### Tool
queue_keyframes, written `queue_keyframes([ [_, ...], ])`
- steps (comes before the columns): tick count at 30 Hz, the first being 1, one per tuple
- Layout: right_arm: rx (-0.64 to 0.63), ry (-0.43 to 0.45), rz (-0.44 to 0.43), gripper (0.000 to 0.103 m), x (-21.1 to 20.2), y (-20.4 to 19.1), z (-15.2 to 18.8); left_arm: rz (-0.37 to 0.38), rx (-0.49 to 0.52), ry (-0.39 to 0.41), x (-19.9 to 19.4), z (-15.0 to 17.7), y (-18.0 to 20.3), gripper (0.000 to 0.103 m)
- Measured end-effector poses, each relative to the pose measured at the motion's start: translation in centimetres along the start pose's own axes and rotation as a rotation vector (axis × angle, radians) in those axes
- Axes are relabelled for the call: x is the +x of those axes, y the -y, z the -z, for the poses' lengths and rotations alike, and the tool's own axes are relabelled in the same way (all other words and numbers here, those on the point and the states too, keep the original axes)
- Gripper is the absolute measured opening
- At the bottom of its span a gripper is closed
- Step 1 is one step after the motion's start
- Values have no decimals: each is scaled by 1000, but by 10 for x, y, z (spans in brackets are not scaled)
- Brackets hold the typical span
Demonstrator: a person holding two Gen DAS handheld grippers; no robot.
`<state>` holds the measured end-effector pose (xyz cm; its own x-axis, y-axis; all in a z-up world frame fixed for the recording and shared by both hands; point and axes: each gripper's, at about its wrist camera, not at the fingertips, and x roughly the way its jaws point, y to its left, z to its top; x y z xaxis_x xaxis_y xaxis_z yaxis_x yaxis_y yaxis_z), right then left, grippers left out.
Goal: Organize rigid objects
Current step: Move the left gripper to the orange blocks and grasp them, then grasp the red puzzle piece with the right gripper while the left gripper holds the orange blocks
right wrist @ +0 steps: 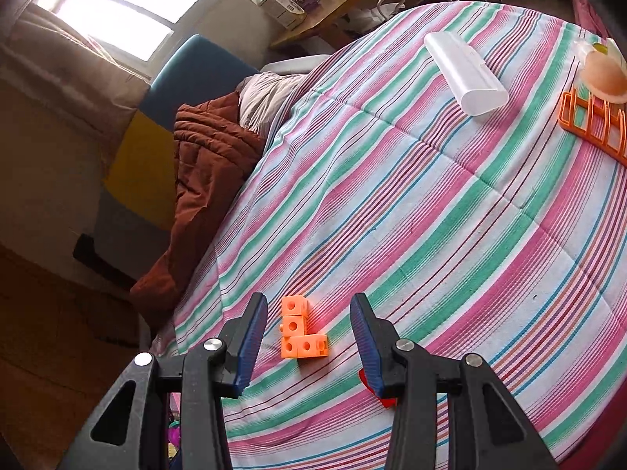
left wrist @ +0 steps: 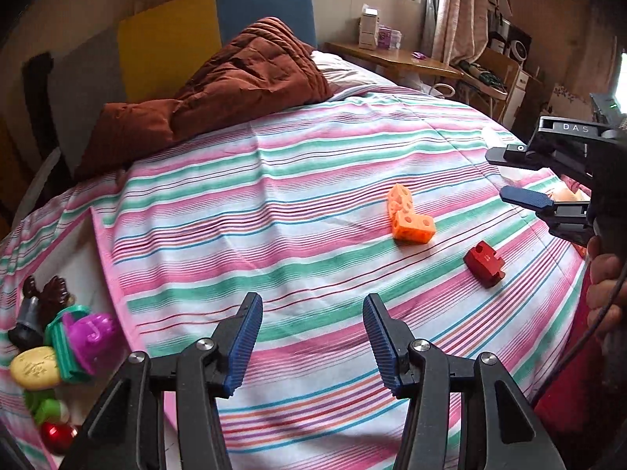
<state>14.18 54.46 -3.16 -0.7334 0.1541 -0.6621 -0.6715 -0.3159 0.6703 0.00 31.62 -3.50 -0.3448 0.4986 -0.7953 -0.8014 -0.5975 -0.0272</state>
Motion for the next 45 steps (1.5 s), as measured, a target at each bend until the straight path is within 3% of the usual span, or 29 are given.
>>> queue_keyframes([
  [5,34,4,-17,44,-1,5,-1,78,59,-30,31,-24,32,54],
  [7,49,-7,-25,44,1,7,-2,89,95,-32,42,-31,47,67],
  [9,52,-14,-27,44,2,8,-2,101,118,-21,50,-37,58,72],
  [13,46,-33,-34,44,6,7,-2,94,159,-25,71,-49,72,73],
  [17,41,-38,-36,44,7,7,-2,96,133,-81,98,-56,72,72],
  [20,44,-46,-36,44,9,7,-2,96,120,-93,112,-59,70,61],
  [21,44,-51,-36,44,10,7,-2,92,128,-72,111,-59,69,47],
  [22,44,-53,-35,44,11,7,-2,94,131,-64,110,-59,68,41],
  [23,43,-54,-33,44,11,7,-2,104,124,-66,109,-57,65,41],
  [31,28,-101,-12,44,20,5,1,65,80,-18,72,-11,36,41],
  [37,7,-153,75,44,34,4,7,58,55,14,40,32,23,41],
  [45,-28,-144,216,45,39,4,10,58,59,35,10,69,16,41],
])
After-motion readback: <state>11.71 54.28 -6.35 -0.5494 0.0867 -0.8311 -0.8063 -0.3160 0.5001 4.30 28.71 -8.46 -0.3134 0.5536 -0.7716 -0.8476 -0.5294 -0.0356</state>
